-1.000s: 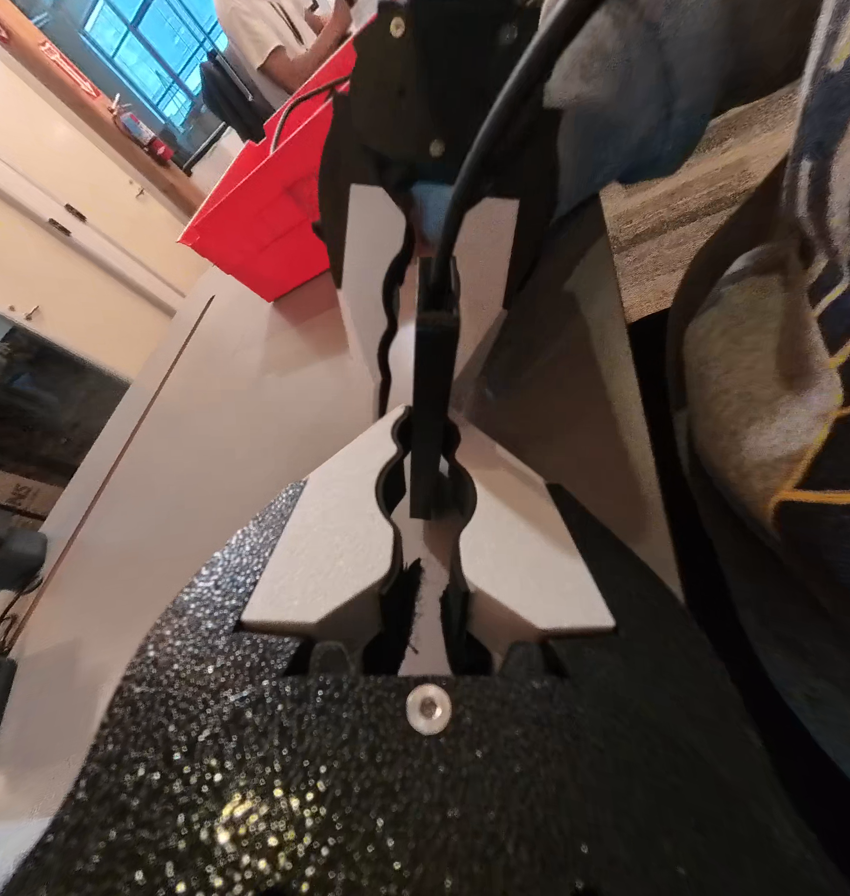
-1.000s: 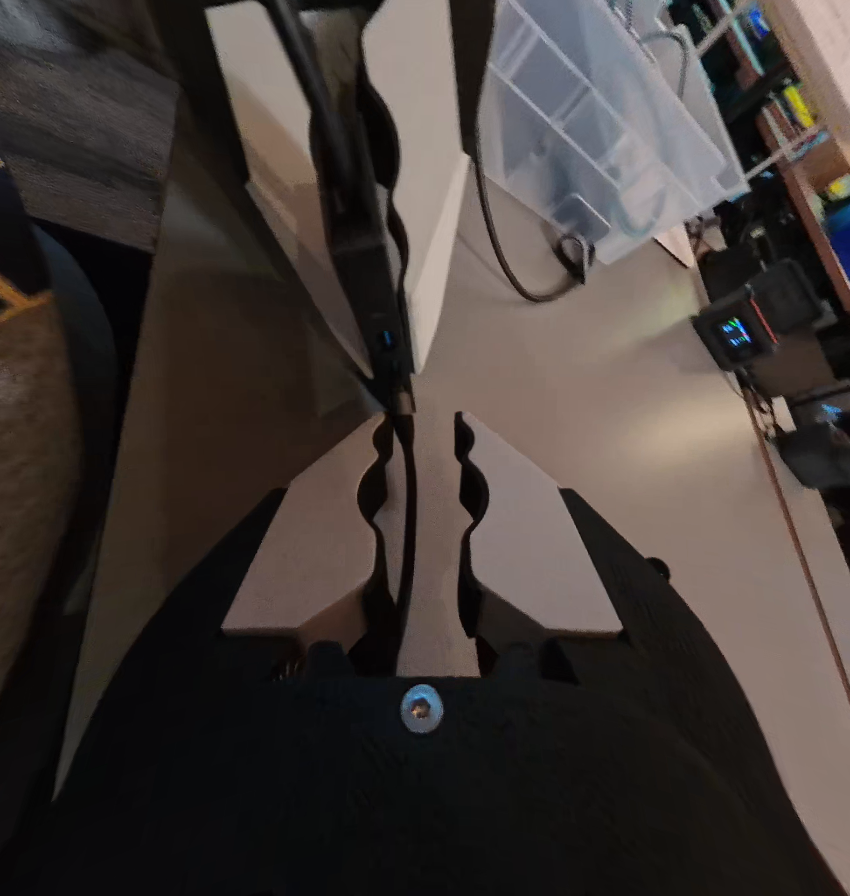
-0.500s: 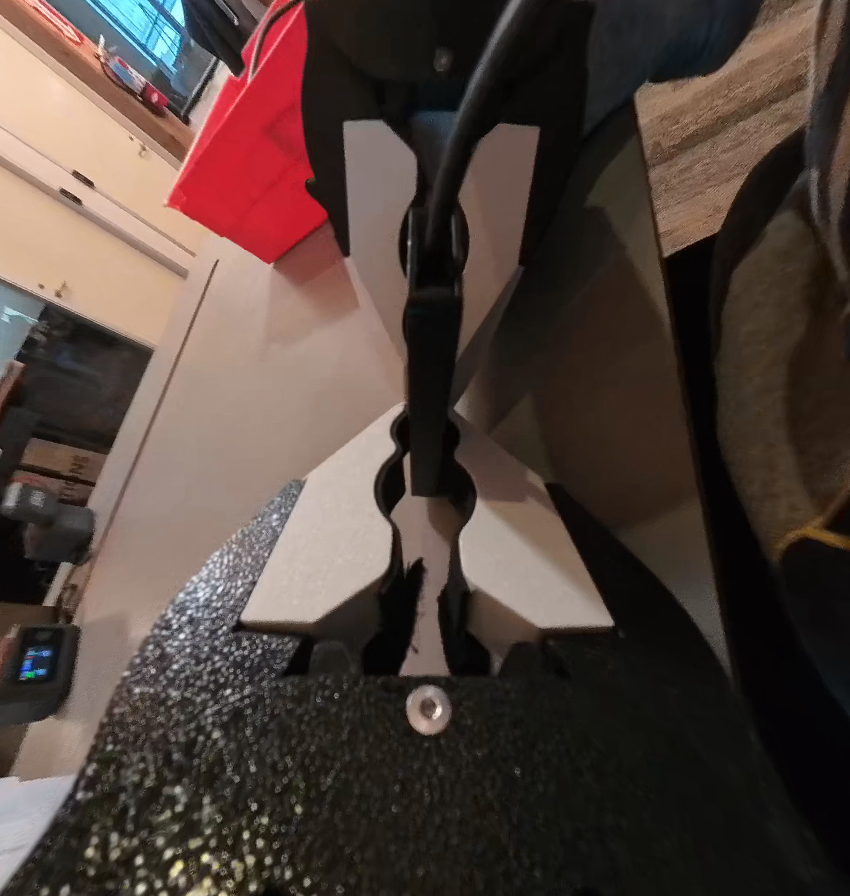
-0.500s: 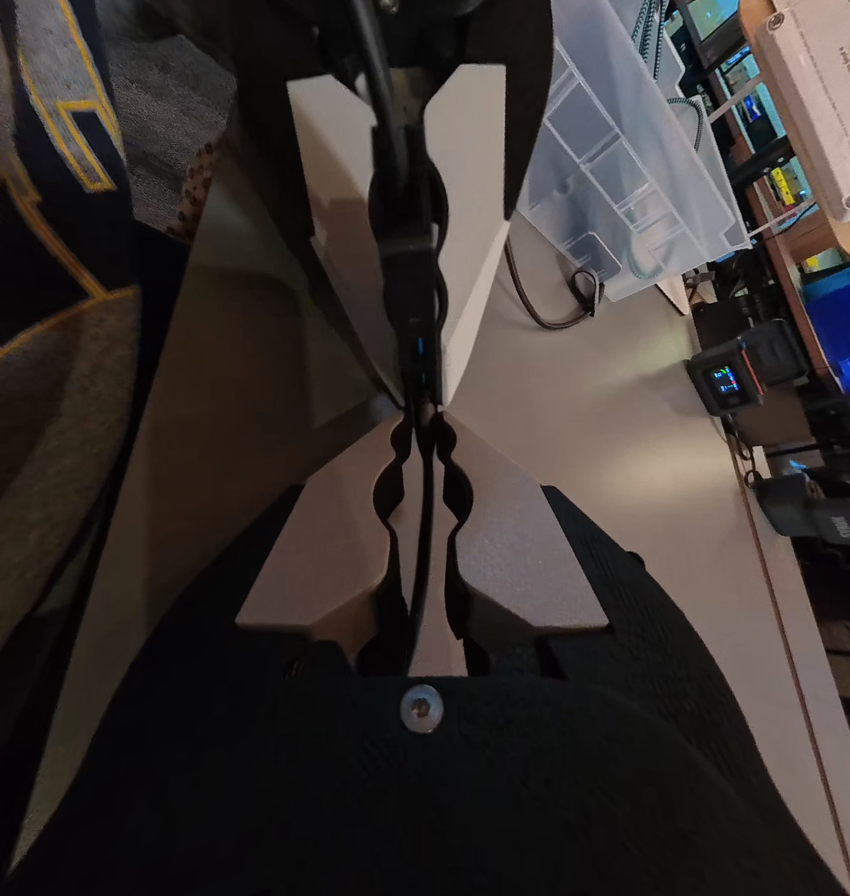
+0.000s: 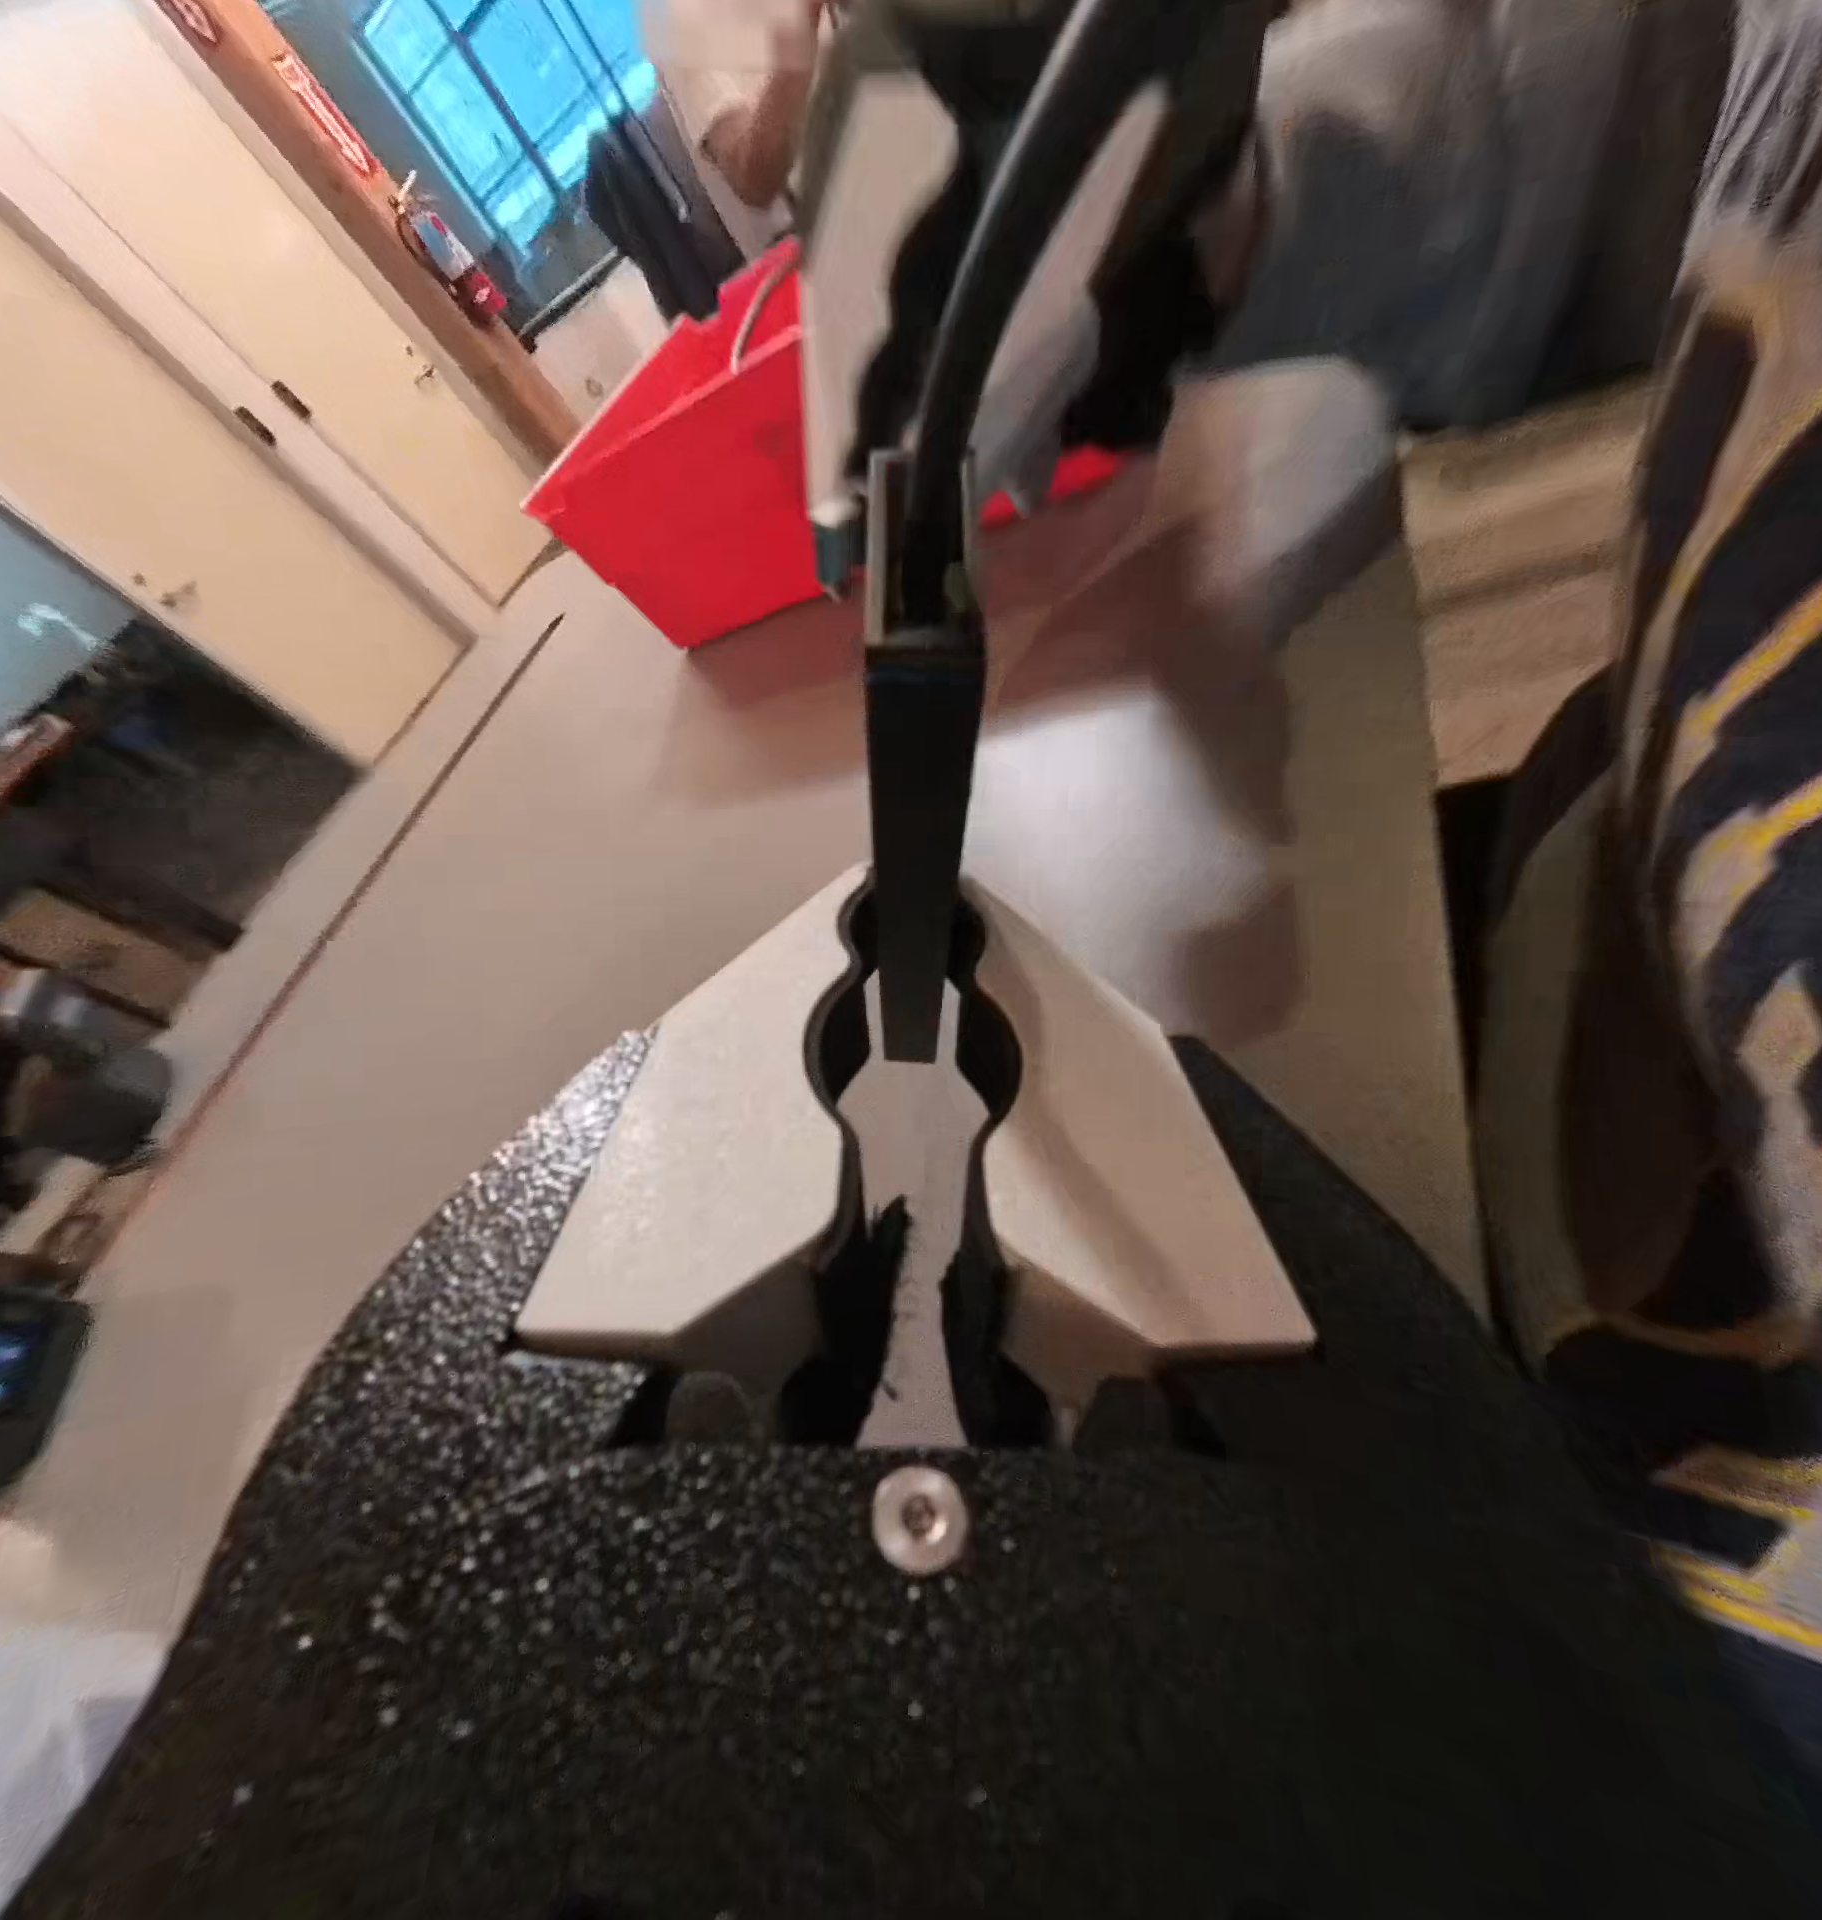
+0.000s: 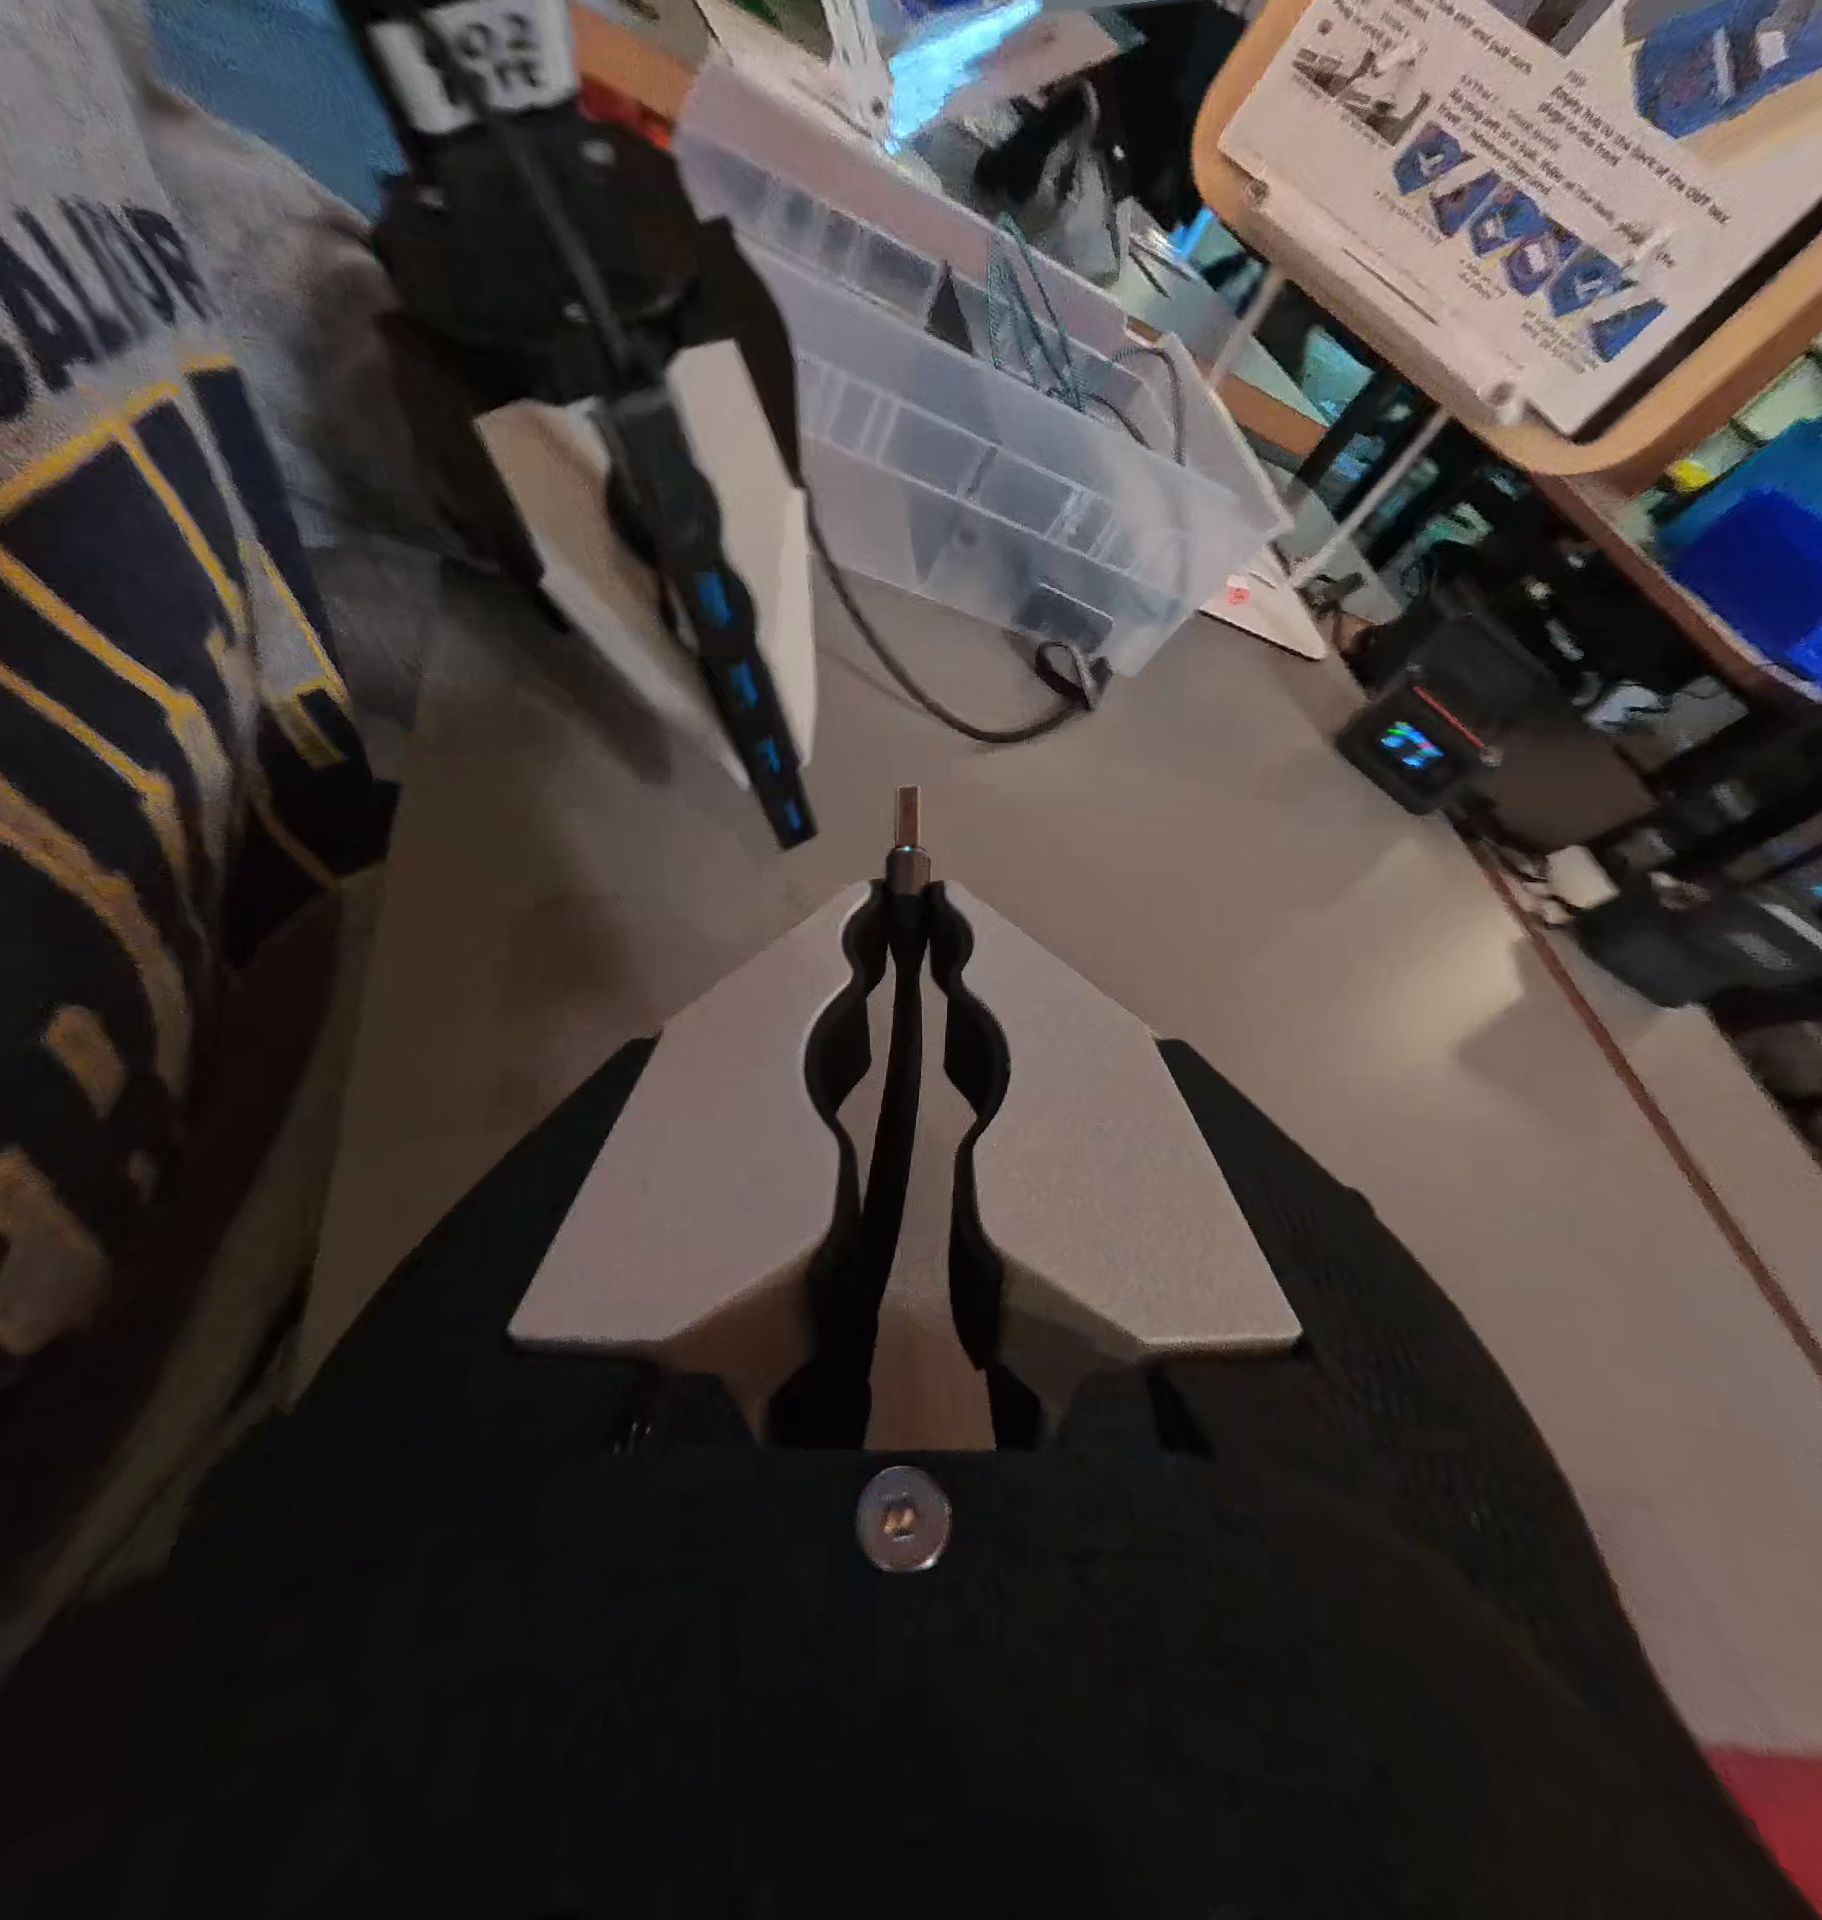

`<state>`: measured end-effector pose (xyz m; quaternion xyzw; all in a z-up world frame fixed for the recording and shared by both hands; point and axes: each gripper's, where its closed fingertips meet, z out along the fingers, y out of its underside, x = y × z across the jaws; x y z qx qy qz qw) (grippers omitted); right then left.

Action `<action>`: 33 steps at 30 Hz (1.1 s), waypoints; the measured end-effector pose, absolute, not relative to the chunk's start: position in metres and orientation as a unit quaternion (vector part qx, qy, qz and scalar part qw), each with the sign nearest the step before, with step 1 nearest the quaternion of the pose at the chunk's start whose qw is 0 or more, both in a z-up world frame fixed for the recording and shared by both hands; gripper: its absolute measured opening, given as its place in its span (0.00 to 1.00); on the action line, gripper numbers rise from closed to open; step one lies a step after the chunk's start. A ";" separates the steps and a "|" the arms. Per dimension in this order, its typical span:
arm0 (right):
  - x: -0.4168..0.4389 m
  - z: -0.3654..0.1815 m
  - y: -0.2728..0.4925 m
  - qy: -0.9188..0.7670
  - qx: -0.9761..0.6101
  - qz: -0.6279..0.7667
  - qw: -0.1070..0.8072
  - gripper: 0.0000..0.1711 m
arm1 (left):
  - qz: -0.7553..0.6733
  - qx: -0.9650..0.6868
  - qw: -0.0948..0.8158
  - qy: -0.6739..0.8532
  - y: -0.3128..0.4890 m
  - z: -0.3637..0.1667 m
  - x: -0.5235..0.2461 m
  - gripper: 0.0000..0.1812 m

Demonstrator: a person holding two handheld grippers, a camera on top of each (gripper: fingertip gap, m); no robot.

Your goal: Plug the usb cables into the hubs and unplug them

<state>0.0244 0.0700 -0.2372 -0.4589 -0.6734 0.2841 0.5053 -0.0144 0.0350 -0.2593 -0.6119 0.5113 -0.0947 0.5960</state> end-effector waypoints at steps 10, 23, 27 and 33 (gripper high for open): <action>0.114 -0.107 0.154 -0.532 -0.568 0.124 0.616 0.03 | -0.107 -0.610 0.600 0.506 0.041 -0.268 -0.016 0.05; 0.241 -0.158 0.224 -0.404 -0.762 0.040 0.505 0.04 | -0.077 -0.626 0.567 0.530 0.047 -0.290 -0.014 0.05; 0.252 -0.157 0.226 -0.354 -0.774 0.015 0.525 0.35 | -0.075 -0.627 0.566 0.529 0.048 -0.291 -0.013 0.05; 0.151 -0.136 0.146 -0.500 -0.653 0.110 0.557 0.38 | -0.099 -0.623 0.567 0.530 0.045 -0.289 -0.011 0.05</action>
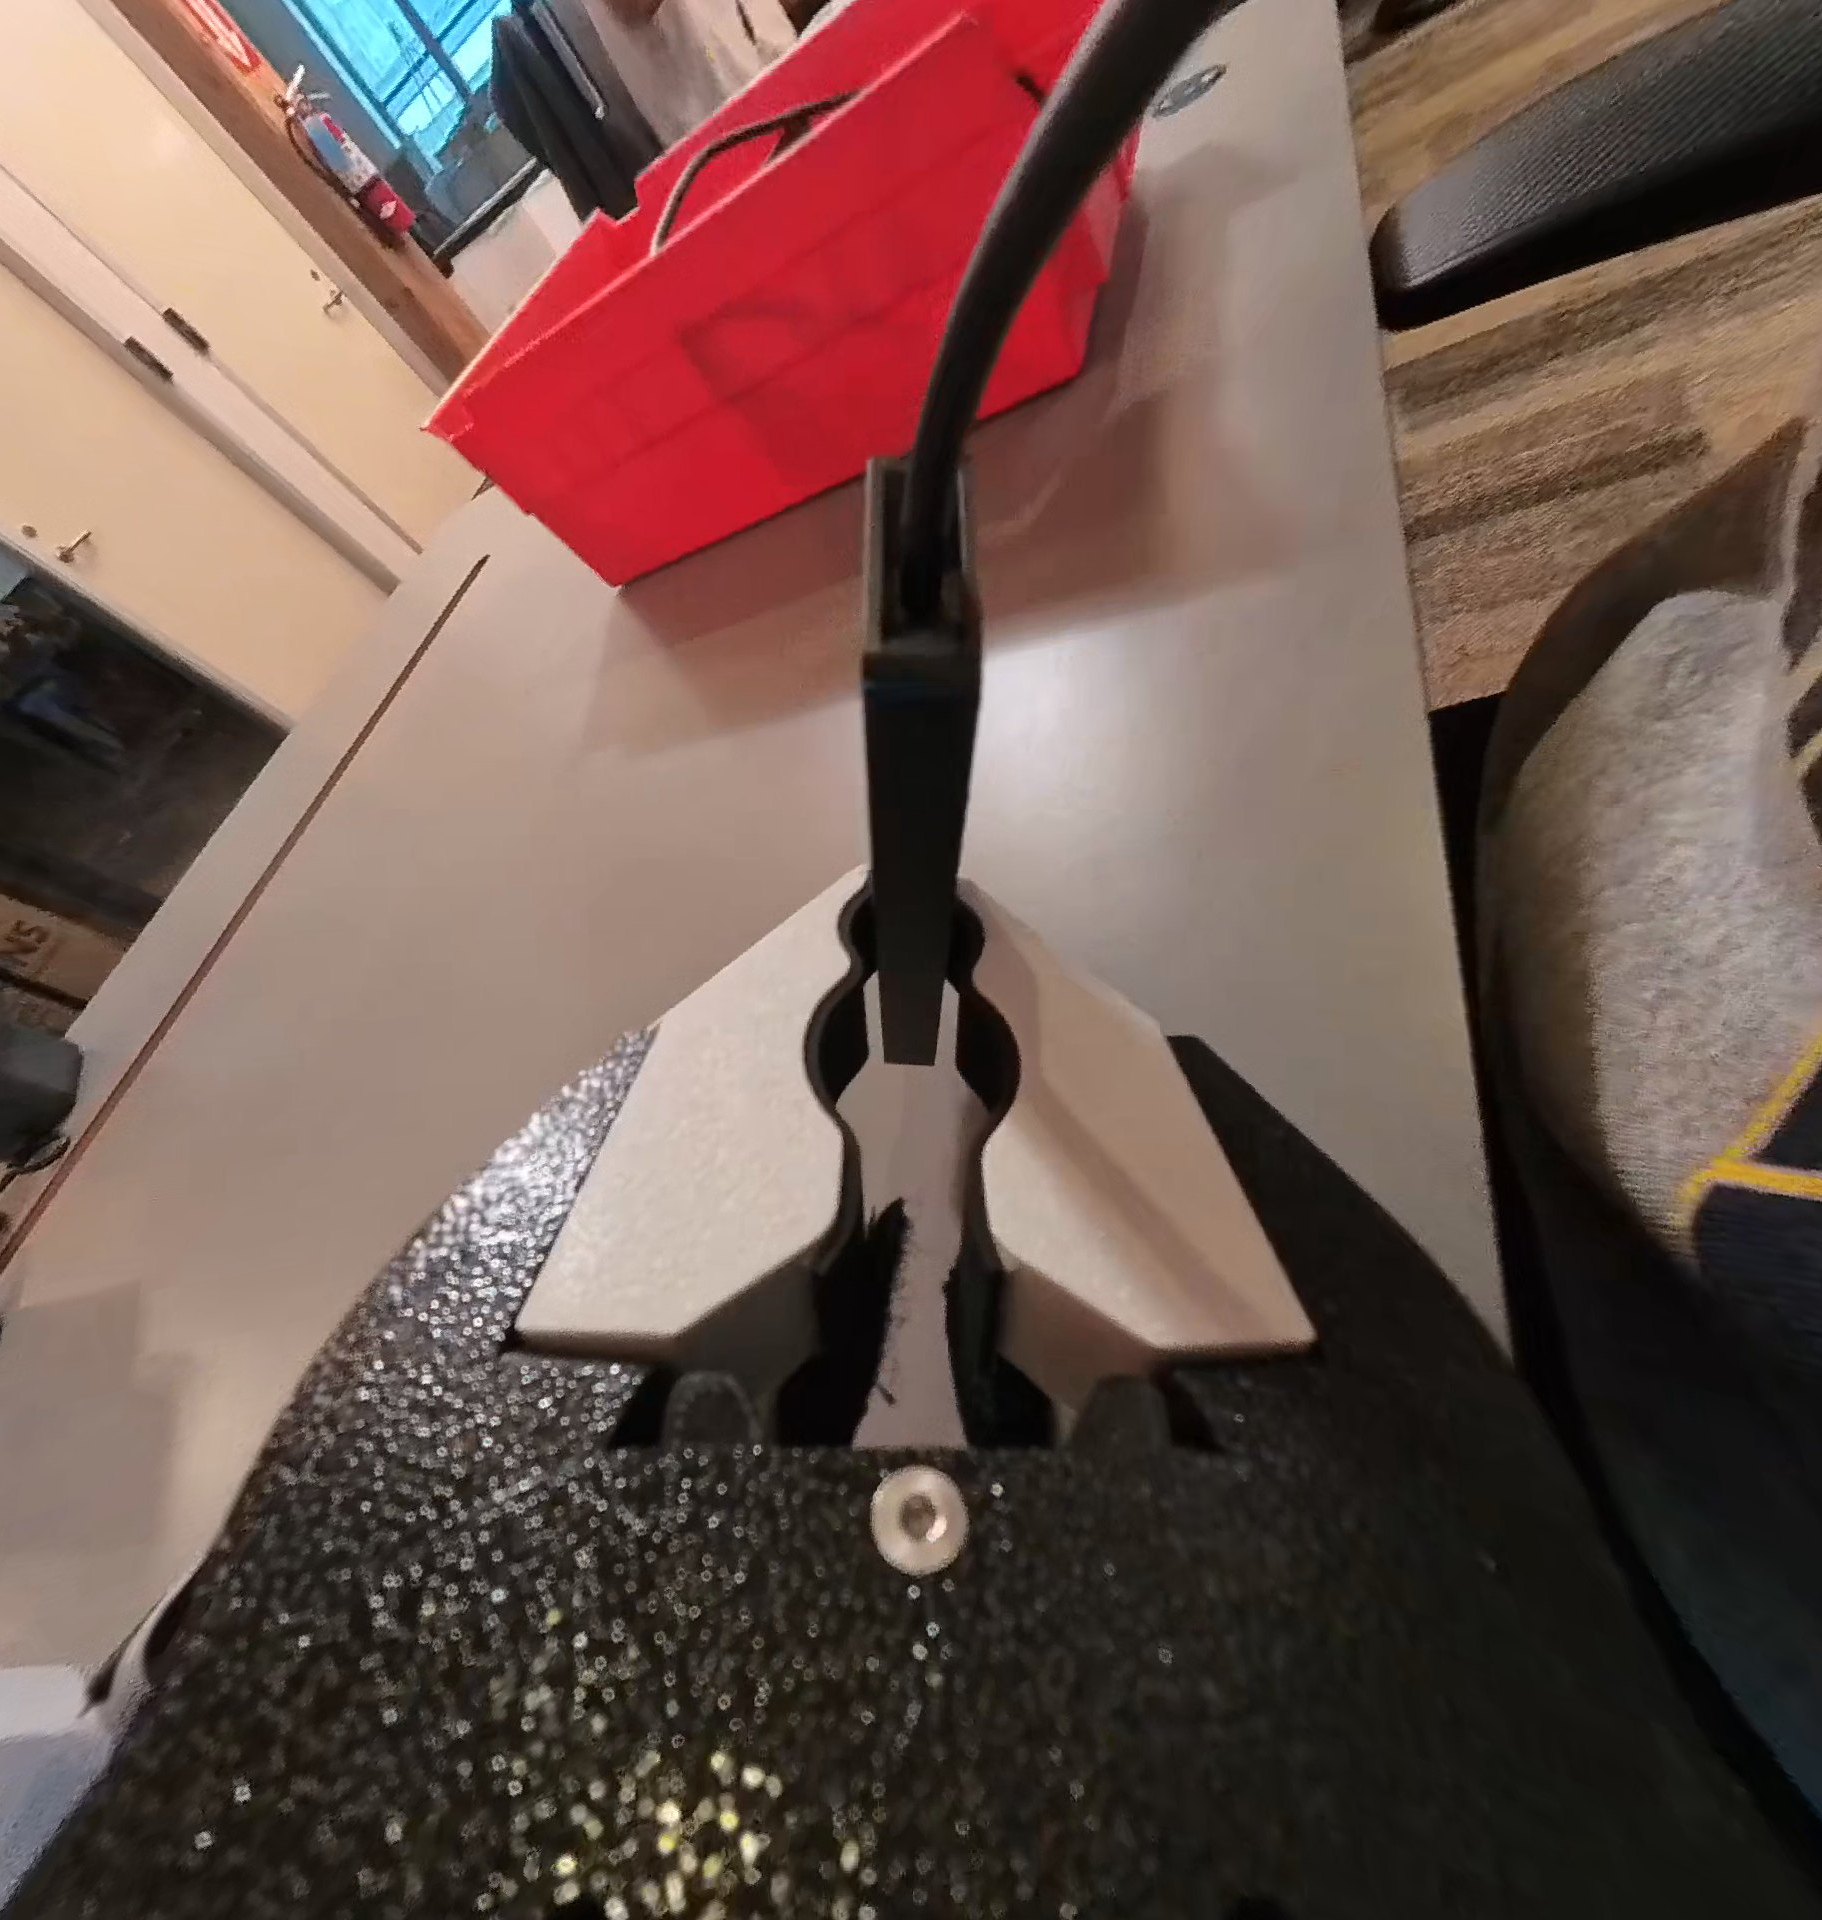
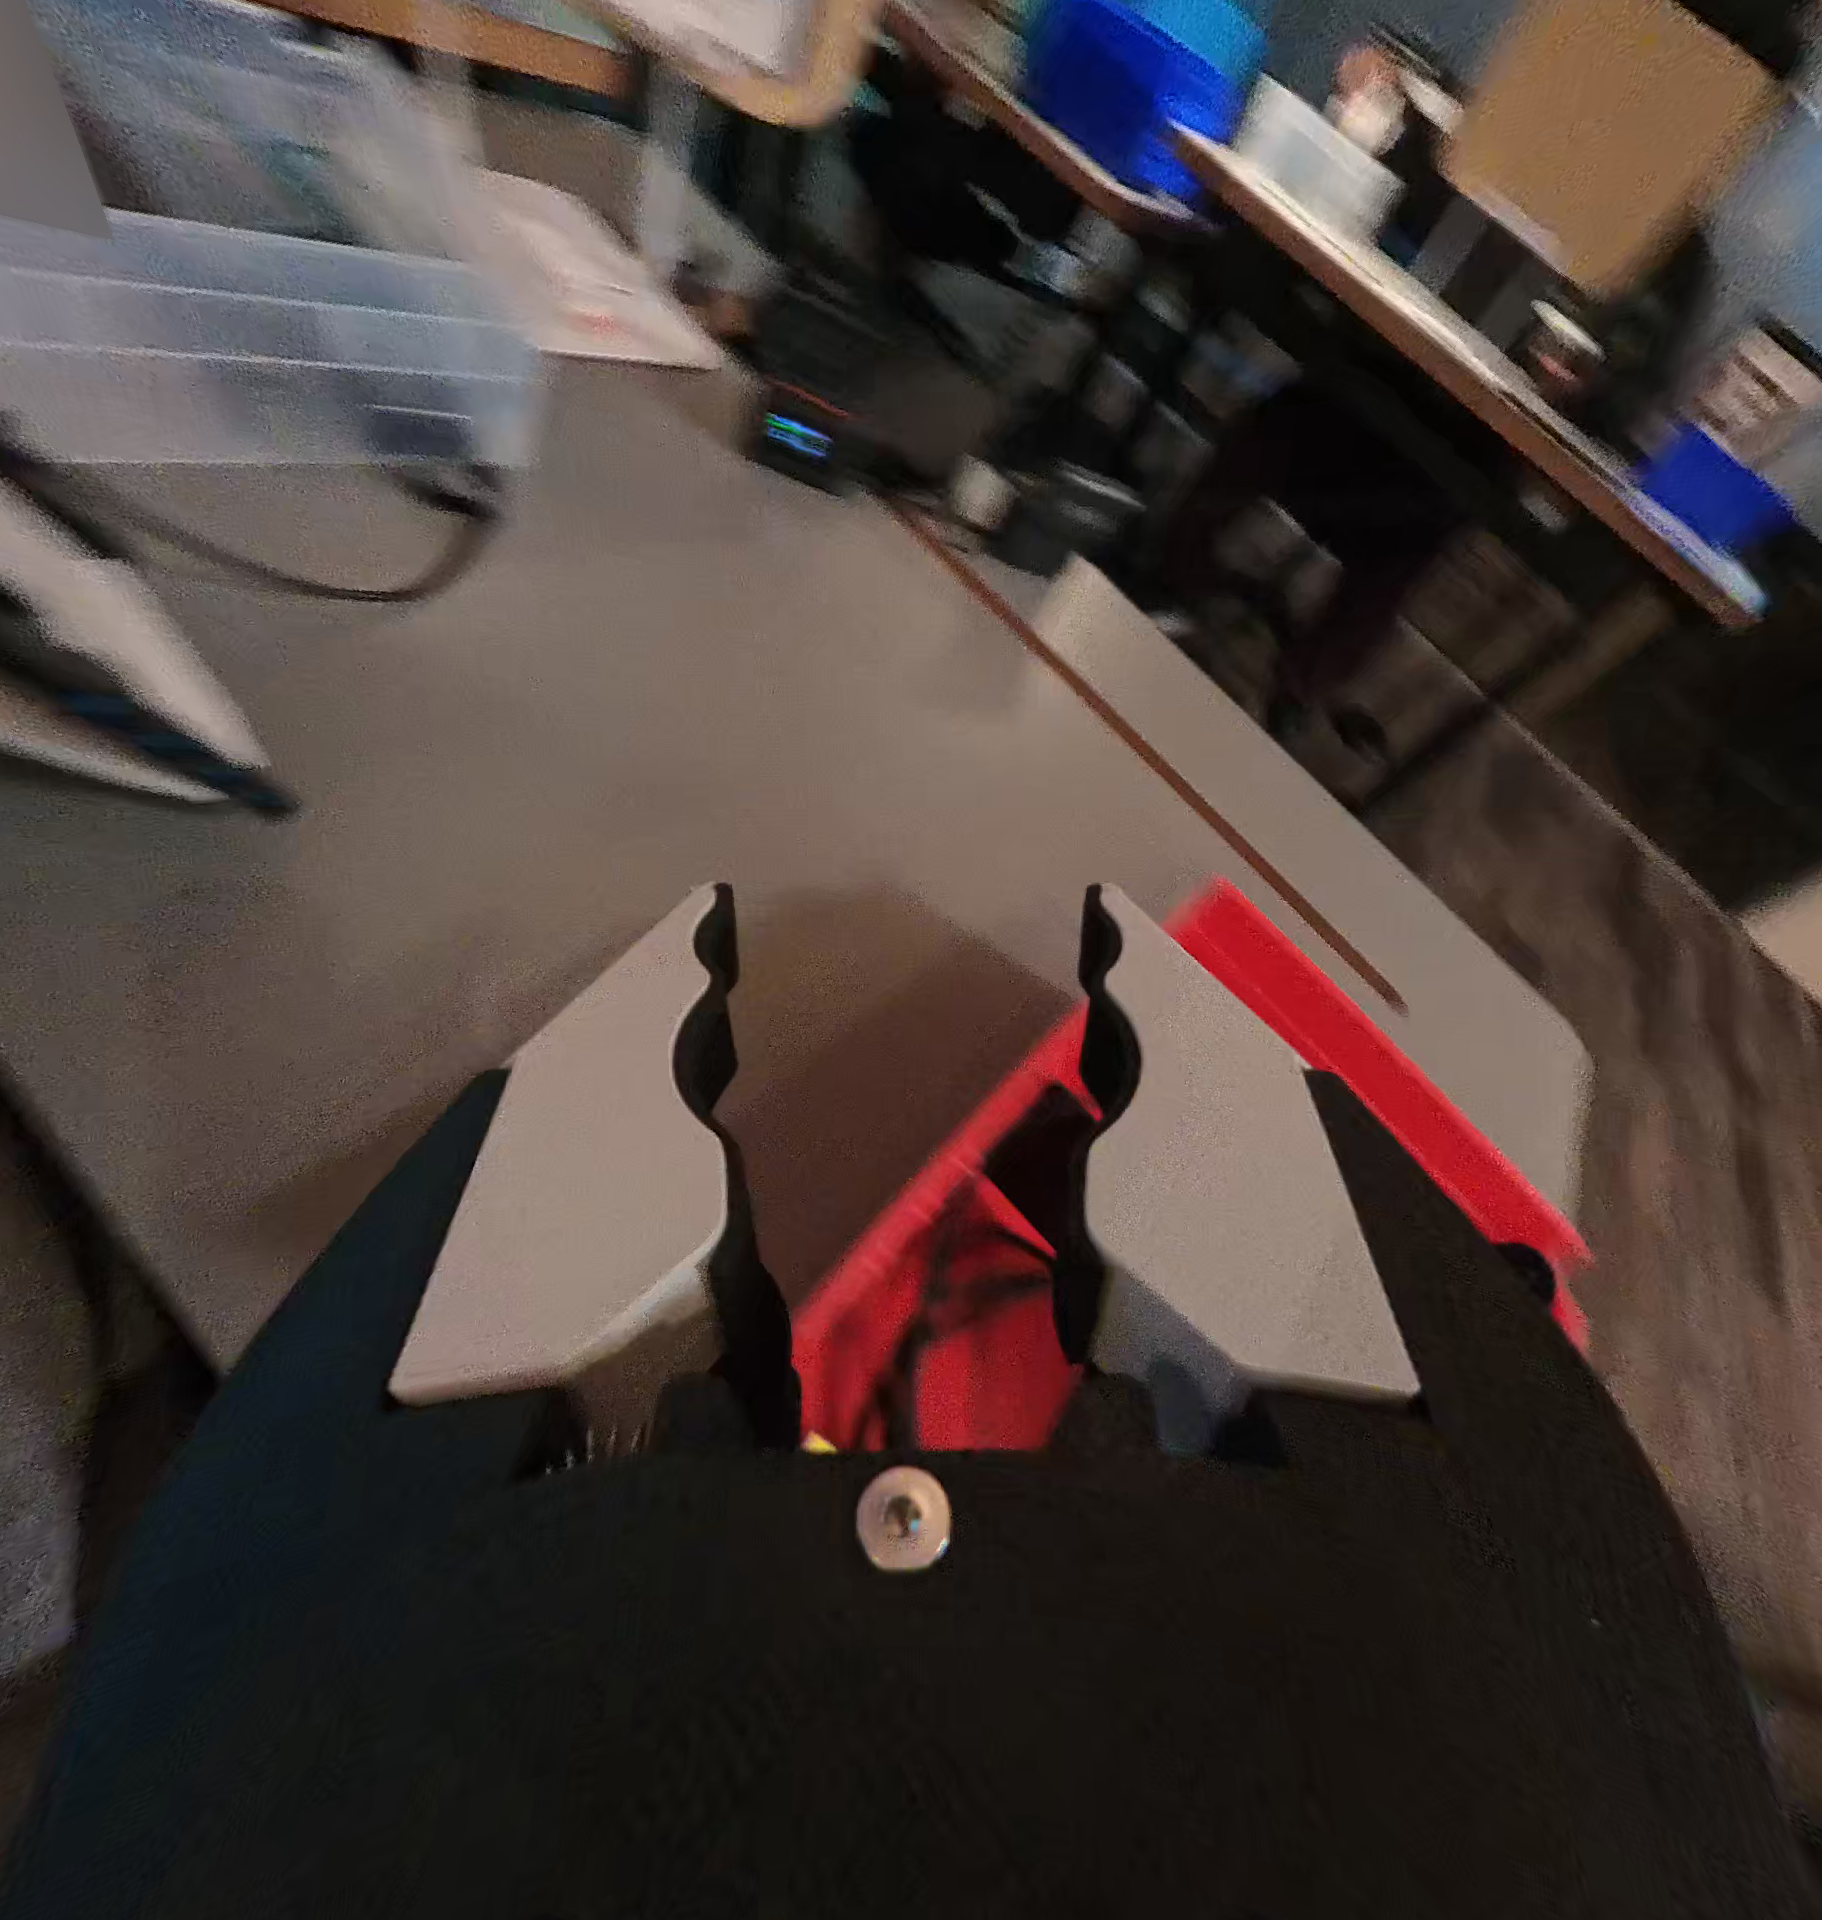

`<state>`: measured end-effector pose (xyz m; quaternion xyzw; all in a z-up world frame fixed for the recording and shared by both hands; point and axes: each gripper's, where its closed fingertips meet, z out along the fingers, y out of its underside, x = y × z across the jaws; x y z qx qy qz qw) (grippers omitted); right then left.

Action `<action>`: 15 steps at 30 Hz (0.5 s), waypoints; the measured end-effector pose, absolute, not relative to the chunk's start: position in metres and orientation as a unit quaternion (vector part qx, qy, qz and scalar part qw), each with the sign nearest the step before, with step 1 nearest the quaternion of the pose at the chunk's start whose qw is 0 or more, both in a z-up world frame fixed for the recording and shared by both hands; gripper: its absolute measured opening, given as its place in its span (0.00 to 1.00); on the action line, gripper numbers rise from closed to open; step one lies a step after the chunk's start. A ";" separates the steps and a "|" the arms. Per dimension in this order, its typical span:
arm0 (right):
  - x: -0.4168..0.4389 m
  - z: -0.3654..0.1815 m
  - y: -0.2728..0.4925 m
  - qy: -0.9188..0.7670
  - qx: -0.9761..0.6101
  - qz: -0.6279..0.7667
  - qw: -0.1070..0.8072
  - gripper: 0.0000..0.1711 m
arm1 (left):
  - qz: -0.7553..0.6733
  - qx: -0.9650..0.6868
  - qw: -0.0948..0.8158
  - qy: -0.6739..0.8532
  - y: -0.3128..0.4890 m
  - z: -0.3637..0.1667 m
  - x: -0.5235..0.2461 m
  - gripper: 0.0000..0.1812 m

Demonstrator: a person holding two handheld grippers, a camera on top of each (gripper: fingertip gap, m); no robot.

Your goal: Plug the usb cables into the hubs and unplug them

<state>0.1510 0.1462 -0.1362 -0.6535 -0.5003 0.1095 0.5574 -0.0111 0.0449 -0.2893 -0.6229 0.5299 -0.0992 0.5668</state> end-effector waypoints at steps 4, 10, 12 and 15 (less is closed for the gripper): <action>0.062 -0.184 0.086 -0.625 -0.587 0.166 0.487 0.33 | -0.121 -0.611 0.579 0.526 0.041 -0.283 -0.009 0.05; -0.015 -0.232 0.009 -0.730 -0.458 0.256 0.437 0.24 | -0.129 -0.606 0.585 0.524 0.039 -0.280 -0.009 0.05; -0.027 -0.233 0.006 -0.736 -0.437 0.245 0.455 0.21 | -0.125 -0.603 0.580 0.533 0.037 -0.283 -0.007 0.05; -0.034 -0.241 0.002 -0.756 -0.422 0.228 0.444 0.11 | -0.117 -0.589 0.579 0.552 0.032 -0.285 -0.002 0.05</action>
